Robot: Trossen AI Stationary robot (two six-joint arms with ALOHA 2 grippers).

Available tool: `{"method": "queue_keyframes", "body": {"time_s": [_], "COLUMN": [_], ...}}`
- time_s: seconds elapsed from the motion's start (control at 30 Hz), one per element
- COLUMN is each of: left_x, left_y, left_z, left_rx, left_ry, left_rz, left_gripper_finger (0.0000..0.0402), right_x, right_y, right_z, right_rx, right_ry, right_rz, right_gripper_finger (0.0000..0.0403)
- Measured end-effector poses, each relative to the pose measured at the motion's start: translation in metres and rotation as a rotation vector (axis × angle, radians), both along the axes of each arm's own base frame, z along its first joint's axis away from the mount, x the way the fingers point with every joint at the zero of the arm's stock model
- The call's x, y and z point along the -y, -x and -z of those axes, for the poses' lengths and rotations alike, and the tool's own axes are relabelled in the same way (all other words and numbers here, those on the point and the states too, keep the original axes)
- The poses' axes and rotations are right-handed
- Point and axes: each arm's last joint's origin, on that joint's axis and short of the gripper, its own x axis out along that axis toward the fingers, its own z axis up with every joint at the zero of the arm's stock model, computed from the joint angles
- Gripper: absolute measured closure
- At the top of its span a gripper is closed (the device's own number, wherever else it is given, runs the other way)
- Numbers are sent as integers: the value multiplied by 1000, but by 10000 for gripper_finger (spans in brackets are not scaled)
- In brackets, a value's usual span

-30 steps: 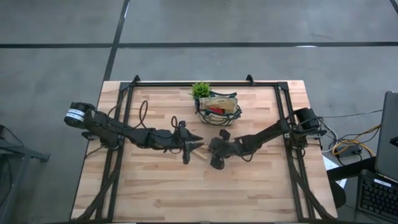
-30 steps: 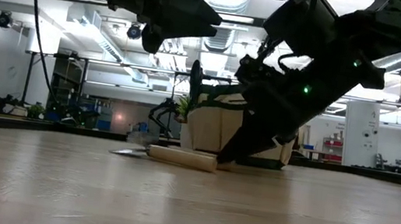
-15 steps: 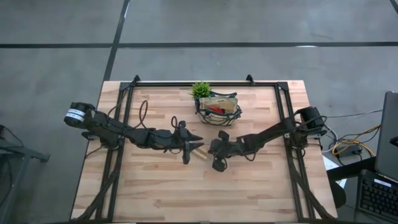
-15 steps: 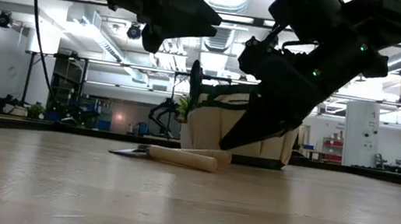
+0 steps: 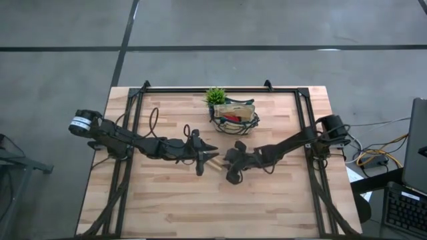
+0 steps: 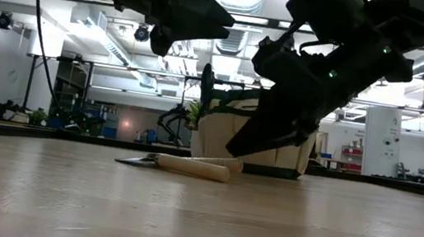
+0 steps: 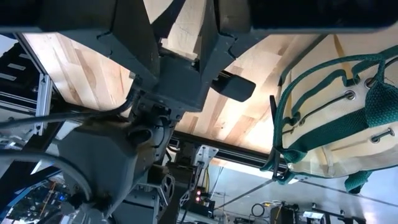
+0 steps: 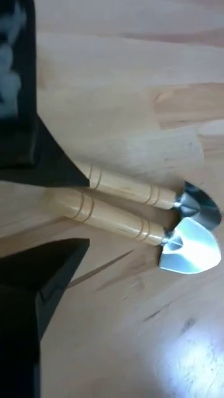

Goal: Pick & Place Garden tools in Gardening bag
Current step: Put the right brown trowel into the gardening bag

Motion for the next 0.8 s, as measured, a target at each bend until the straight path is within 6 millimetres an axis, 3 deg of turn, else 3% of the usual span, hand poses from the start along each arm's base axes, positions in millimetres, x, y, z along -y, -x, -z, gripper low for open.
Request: {"method": "queue_keyframes", "body": {"time_s": [0.17, 0.37, 0.8], "left_x": [0, 0, 0], "left_y": [0, 0, 0], "left_z": [0, 0, -1], "left_rx": [0, 1, 8], "left_ry": [0, 1, 2], "left_rz": [0, 0, 1], "left_gripper_finger": [282, 282, 282], "right_x": [-1, -1, 4], "right_y": [-4, -5, -5], "right_z": [11, 17, 33], "right_rx": [4, -6, -55], "right_ry": [-3, 1, 86], "right_rz": [3, 5, 35], "right_gripper_finger": [225, 212, 265]}}
